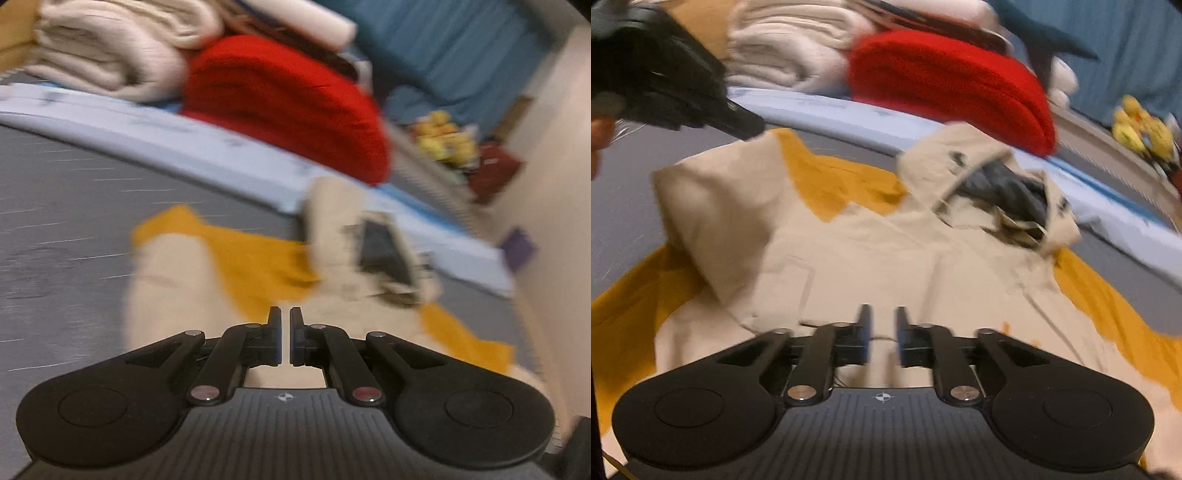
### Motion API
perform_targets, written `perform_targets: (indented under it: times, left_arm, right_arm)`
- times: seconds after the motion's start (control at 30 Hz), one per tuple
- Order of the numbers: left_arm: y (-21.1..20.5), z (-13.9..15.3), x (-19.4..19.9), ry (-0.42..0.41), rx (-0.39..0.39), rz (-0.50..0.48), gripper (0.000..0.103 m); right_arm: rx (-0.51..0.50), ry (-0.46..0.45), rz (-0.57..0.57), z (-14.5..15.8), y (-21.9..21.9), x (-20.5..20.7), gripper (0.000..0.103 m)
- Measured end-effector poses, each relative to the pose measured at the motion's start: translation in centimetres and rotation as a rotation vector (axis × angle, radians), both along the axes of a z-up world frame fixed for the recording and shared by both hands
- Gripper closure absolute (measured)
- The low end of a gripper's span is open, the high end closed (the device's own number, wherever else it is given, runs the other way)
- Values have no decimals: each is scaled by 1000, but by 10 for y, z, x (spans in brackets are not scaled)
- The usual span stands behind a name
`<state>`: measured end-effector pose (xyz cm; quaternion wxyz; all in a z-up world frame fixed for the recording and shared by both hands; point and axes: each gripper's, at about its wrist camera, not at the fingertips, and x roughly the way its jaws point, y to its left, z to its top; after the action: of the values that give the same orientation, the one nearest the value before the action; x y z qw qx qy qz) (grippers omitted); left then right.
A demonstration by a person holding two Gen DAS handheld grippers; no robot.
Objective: Fold large clothes
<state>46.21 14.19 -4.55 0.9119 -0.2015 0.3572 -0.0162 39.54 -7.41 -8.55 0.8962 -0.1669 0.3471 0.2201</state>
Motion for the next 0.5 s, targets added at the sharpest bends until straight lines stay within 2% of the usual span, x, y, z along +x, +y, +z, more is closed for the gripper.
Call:
perform_targets:
  times: [0.03,0.07,0.23,0.43,0.5]
  left_arm:
    - [4,-3,1,24,18,27,101]
    - [7,-4,1,41,32,54,101]
    - [27,0,-2,54,72,105,95]
    - [48,8,-11,53,49,146,91]
    - [51,11,-11,54,42,157,91]
  right_arm:
    - [-10,-13,33,-3,6,-3,65]
    - [-21,-20,62,-6,12,-5,63]
    - [-82,-12,186,-24,41,-15,59]
    - [-246,-32,236,-55,60,-18,59]
    - [-261,-46,247,-56,60,-19,62]
